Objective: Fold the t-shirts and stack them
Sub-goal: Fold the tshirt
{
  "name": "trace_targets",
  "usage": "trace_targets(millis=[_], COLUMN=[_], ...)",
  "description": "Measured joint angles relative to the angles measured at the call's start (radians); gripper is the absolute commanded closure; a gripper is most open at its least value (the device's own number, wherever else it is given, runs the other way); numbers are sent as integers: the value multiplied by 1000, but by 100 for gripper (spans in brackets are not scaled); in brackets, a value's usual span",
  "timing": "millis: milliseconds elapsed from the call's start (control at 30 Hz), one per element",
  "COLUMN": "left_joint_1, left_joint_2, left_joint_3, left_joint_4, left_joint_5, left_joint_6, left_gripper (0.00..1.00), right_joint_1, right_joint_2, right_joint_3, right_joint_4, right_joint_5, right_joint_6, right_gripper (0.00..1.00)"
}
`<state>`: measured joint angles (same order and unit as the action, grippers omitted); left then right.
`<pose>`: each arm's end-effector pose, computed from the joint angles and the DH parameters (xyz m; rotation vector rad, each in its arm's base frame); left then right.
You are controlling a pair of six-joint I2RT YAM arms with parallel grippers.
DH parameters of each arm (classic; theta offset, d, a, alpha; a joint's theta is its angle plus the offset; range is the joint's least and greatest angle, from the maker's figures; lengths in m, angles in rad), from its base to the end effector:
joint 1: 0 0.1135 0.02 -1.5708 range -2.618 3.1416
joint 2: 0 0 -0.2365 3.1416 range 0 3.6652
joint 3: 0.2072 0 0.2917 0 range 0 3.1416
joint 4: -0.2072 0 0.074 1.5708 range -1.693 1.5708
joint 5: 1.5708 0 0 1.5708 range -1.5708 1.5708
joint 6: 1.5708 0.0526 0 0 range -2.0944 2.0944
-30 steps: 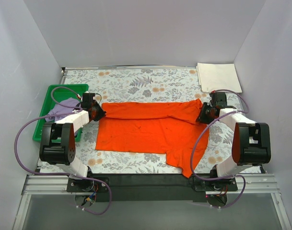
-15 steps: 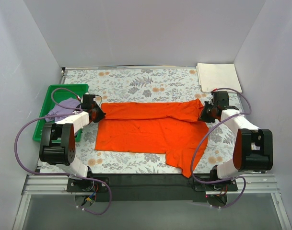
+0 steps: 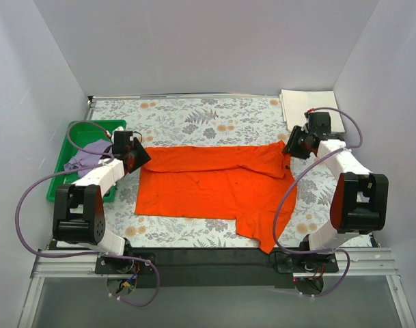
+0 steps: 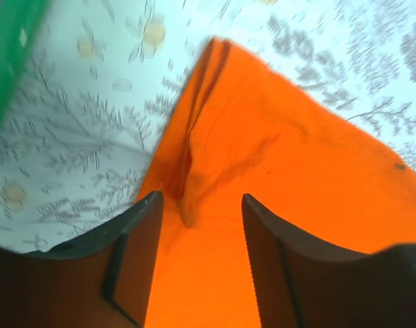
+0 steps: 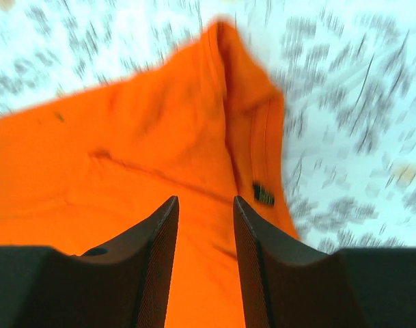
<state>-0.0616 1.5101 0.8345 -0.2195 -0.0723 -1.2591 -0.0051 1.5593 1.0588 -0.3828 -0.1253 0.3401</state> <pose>0.3446 -0.0175 0.1192 -1.4495 2.0675 -0.4720 0.3766 0.0047 0.1681 0.3692 2.4404 0.2999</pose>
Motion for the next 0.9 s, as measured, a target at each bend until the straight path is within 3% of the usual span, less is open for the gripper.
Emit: trace_targets(millis=[67, 233, 400, 733, 900], left_joint_1=[0, 0, 0, 0, -2], left_joint_2=[-3, 0, -1, -35, -44], left_joint_3=[38, 138, 131, -27, -64], left_joint_4=[-10, -50, -96, -109, -74], left_joint_5=[-15, -27, -21, 3, 6], left_joint_6=[23, 50, -51, -381, -471], left_gripper=[46, 46, 45, 45, 45], right_joint_1=[-11, -27, -27, -6, 119], right_joint_2=[43, 150, 213, 161, 103], right_joint_3=[77, 182, 193, 3, -71], right_joint_4=[16, 51, 52, 117, 197], right_joint_5=[-1, -8, -42, -177, -257], right_joint_6=[-3, 3, 23, 40, 65], right_gripper=[62, 62, 62, 63, 63])
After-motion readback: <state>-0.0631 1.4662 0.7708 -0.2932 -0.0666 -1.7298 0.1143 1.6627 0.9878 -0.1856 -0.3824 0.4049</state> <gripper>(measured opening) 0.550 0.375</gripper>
